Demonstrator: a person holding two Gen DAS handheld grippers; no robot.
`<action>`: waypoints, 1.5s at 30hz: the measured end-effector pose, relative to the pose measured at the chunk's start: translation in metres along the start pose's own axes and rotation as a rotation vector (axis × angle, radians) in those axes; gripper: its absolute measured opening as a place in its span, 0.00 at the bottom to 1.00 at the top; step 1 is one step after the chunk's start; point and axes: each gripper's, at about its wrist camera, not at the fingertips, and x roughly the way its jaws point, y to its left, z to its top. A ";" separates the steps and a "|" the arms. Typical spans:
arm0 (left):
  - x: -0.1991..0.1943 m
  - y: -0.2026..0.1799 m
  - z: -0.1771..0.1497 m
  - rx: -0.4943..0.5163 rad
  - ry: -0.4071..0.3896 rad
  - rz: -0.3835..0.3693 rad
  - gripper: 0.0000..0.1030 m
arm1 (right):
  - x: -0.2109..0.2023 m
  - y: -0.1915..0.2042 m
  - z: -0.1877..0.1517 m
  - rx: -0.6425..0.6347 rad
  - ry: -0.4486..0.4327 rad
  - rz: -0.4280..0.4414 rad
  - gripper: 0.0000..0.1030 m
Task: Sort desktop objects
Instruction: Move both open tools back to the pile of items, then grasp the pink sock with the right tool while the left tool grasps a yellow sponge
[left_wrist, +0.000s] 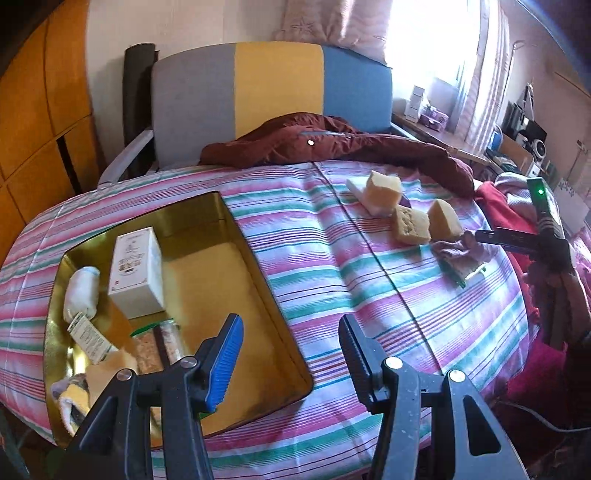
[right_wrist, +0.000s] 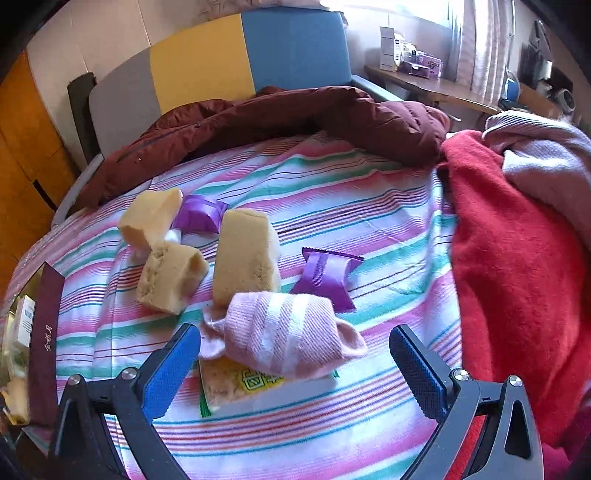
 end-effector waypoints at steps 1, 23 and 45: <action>0.002 -0.004 0.001 0.008 0.004 -0.003 0.53 | 0.003 0.000 -0.001 0.001 0.005 0.001 1.00; 0.051 -0.081 0.034 0.127 0.061 -0.143 0.53 | 0.023 -0.003 -0.001 -0.037 0.066 -0.027 0.53; 0.146 -0.156 0.094 0.237 0.110 -0.223 0.63 | -0.004 -0.013 0.001 -0.001 -0.016 0.006 0.47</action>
